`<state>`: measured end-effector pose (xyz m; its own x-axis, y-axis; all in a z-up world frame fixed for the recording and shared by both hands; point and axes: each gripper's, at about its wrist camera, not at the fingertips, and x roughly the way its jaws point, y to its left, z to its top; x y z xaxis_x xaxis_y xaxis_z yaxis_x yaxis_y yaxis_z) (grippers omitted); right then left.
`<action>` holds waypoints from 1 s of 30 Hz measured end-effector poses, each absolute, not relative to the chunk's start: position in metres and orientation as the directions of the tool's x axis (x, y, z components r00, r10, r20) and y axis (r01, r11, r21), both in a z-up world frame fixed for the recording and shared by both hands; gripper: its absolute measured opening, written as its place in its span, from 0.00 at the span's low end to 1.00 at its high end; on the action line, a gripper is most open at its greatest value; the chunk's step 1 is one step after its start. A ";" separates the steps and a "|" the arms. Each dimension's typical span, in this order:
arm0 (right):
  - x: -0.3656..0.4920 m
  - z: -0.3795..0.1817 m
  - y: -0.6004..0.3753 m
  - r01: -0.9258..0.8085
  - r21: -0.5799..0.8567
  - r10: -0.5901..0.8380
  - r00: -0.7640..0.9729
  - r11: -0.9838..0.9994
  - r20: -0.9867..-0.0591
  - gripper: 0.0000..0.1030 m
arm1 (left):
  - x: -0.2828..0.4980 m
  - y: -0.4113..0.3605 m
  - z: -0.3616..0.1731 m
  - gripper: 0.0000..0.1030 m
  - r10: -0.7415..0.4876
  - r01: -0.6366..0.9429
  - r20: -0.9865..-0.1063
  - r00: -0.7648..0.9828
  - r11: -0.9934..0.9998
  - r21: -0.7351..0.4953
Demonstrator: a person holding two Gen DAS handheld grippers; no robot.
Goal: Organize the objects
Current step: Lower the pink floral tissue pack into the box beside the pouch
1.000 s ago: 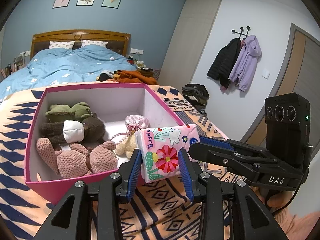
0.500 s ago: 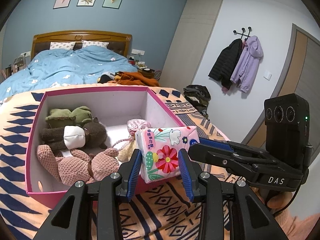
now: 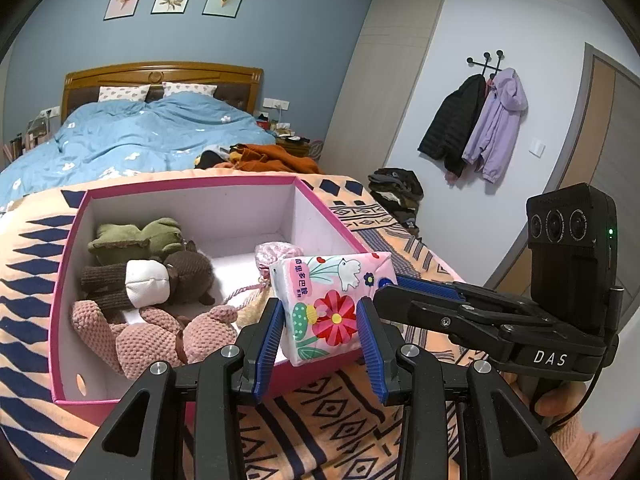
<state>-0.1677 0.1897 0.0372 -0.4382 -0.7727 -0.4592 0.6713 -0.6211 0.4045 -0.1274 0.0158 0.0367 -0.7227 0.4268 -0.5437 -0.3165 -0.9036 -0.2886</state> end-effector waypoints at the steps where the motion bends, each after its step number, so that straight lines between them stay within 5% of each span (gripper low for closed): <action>1: -0.168 0.037 0.190 0.671 0.404 -0.772 -0.438 -0.621 -0.460 0.35 | -0.128 0.016 0.037 0.36 0.428 -0.316 -0.542 -0.723 -0.903 -0.291; 30: -0.186 0.024 0.180 0.645 0.414 -0.753 -0.429 -0.642 -0.499 0.35 | -0.147 0.014 0.024 0.36 0.406 -0.284 -0.573 -0.712 -0.913 -0.293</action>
<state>-0.1858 0.1804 0.0244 -0.4290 -0.7533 -0.4985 0.6453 -0.6417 0.4144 -0.1469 0.0143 0.0238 -0.7118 0.4059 -0.5732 -0.2841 -0.9128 -0.2935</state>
